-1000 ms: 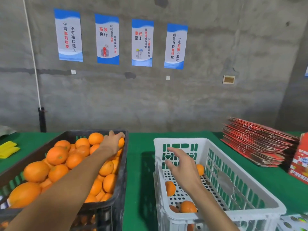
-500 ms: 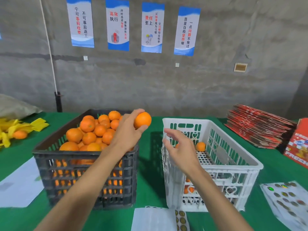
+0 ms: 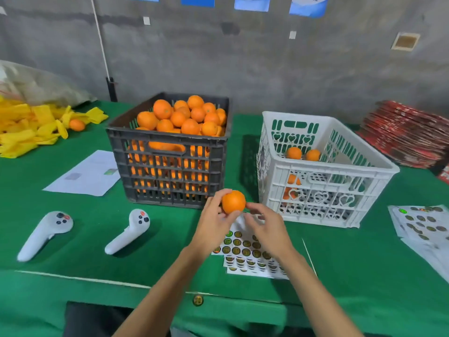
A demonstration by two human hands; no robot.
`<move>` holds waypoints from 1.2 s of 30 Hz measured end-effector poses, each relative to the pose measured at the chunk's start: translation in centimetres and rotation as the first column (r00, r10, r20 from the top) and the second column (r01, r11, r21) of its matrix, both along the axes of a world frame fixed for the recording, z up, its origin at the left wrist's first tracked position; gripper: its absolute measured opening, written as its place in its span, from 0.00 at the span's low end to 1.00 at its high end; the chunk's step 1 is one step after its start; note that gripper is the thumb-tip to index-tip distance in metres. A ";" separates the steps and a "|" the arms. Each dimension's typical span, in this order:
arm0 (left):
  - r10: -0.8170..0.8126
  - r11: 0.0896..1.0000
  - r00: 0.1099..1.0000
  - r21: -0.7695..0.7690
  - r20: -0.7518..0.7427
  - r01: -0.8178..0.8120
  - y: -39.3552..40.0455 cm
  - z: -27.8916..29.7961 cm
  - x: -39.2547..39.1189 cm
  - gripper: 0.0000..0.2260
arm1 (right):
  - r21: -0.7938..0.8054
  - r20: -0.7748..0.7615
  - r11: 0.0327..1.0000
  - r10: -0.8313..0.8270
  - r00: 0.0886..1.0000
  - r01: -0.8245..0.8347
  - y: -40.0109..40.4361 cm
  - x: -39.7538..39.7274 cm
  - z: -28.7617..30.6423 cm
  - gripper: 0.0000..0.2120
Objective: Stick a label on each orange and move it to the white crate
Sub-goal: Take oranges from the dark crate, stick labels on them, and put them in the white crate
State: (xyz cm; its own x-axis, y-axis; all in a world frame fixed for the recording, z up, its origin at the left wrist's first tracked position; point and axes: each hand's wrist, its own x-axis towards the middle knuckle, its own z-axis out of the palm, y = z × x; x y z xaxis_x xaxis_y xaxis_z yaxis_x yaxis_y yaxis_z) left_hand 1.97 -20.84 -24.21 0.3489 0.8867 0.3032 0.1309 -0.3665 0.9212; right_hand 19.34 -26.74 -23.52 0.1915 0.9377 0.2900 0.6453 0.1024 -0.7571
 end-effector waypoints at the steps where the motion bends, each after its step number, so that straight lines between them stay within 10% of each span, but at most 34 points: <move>1: 0.027 0.999 1.000 -0.046 -0.012 -0.027 -0.3 -1.3 -0.2 0.22 | -0.038 0.057 0.999 0.011 0.998 -0.008 -0.3 -0.1 -1.1 0.12; 9: 0.117 0.944 0.990 -0.319 0.082 -0.085 -0.3 -5.6 -0.4 0.21 | -0.226 0.376 0.974 0.096 0.922 -0.009 -0.1 -0.4 -4.8 0.28; 36: 0.106 0.959 0.978 -0.277 0.177 -0.054 -1.4 -5.4 0.2 0.20 | -0.052 0.394 0.991 -0.096 0.914 0.126 1.3 -0.5 -5.8 0.13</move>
